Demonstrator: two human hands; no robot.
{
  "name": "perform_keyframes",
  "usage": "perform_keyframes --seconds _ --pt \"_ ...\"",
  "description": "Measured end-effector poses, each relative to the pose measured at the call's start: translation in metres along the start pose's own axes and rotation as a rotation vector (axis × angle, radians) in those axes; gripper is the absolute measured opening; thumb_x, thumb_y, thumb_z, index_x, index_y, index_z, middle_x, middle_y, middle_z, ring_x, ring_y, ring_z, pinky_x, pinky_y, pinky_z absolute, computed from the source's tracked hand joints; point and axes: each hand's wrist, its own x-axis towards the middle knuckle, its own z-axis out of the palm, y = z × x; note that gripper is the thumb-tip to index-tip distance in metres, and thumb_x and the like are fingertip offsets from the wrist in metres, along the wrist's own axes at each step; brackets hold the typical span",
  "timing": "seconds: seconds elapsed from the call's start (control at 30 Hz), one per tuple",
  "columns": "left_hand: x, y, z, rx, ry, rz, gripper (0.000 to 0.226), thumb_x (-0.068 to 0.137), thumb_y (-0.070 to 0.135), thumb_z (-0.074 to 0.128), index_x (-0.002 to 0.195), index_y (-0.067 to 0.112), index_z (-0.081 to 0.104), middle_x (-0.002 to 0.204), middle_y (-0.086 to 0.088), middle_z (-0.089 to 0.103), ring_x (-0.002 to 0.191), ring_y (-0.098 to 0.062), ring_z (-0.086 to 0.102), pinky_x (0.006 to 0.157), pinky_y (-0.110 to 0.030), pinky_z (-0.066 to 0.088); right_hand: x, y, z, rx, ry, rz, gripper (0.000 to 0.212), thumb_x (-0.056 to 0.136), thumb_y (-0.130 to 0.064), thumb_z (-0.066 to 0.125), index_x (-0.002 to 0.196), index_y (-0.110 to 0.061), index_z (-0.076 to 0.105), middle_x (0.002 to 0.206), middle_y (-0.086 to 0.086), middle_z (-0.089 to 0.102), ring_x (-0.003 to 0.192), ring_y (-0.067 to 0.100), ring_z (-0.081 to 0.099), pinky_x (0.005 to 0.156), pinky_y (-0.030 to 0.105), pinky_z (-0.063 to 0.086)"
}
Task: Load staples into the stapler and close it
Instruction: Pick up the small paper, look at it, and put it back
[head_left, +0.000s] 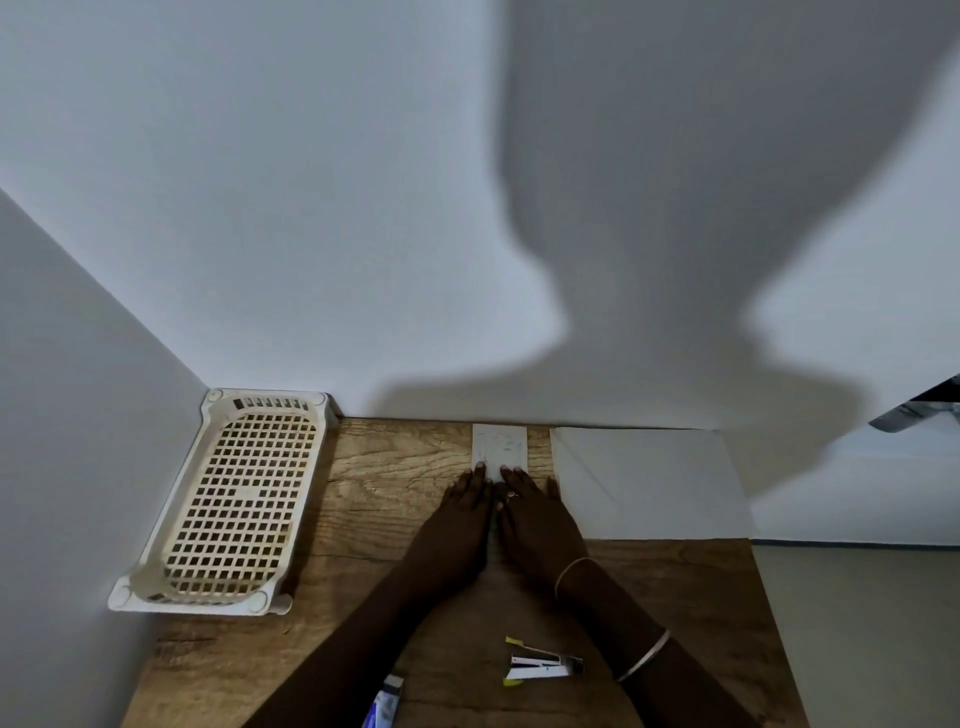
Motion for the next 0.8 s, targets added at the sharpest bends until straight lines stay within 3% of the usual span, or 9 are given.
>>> perform_keyframes --seconds 0.33,0.43,0.53,0.63,0.73,0.8 --pt "0.003 0.004 -0.008 -0.025 -0.025 -0.04 0.082 0.099 0.013 0.053 0.161 0.005 0.001 0.169 -0.019 -0.013 0.156 -0.038 -0.005 0.128 -0.048 0.005 0.0 -0.001 -0.006 0.042 0.009 -0.008 0.049 0.106 -0.032 0.033 0.153 -0.018 0.035 0.165 -0.001 0.025 0.153 0.015 0.017 0.125 0.045 0.009" --pt "-0.003 0.006 -0.013 -0.068 0.022 -0.039 0.075 0.102 0.015 0.05 0.161 0.008 0.004 0.17 -0.016 -0.009 0.157 -0.035 -0.003 0.128 -0.044 0.006 -0.006 -0.004 -0.008 0.056 0.101 -0.023 0.05 0.104 -0.03 0.038 0.153 -0.016 0.036 0.163 0.003 0.029 0.151 0.017 0.024 0.124 0.041 0.013" --pt "-0.023 0.006 -0.02 -0.155 0.123 -0.04 0.068 0.103 0.013 0.05 0.161 0.011 0.016 0.171 -0.011 0.004 0.157 -0.029 0.007 0.125 -0.036 0.015 -0.018 -0.012 -0.011 0.071 0.178 -0.041 0.05 0.102 -0.025 0.042 0.151 -0.014 0.039 0.159 0.006 0.038 0.147 0.018 0.033 0.123 0.036 0.018" --pt "-0.057 0.002 -0.026 -0.308 0.246 -0.099 0.058 0.101 0.01 0.053 0.156 0.014 0.037 0.166 -0.007 0.029 0.152 -0.023 0.029 0.121 -0.033 0.027 -0.04 -0.025 -0.008 0.104 0.223 -0.061 0.048 0.1 -0.023 0.046 0.148 -0.016 0.045 0.152 0.006 0.049 0.139 0.02 0.045 0.119 0.033 0.028" --pt "-0.102 -0.006 -0.031 -0.41 0.331 -0.153 0.049 0.093 0.0 0.062 0.141 0.01 0.058 0.146 -0.012 0.058 0.134 -0.025 0.056 0.113 -0.036 0.043 -0.071 -0.044 -0.003 0.177 0.26 -0.088 0.042 0.098 -0.022 0.052 0.14 -0.017 0.056 0.141 0.005 0.059 0.13 0.02 0.054 0.11 0.028 0.038" --pt "-0.134 -0.013 -0.028 -0.462 0.345 -0.158 0.051 0.084 -0.012 0.065 0.132 0.006 0.066 0.134 -0.013 0.066 0.121 -0.026 0.065 0.104 -0.03 0.051 -0.091 -0.058 0.001 0.2 0.272 -0.128 0.036 0.097 -0.019 0.057 0.132 -0.015 0.063 0.132 0.006 0.066 0.12 0.02 0.061 0.103 0.026 0.044"
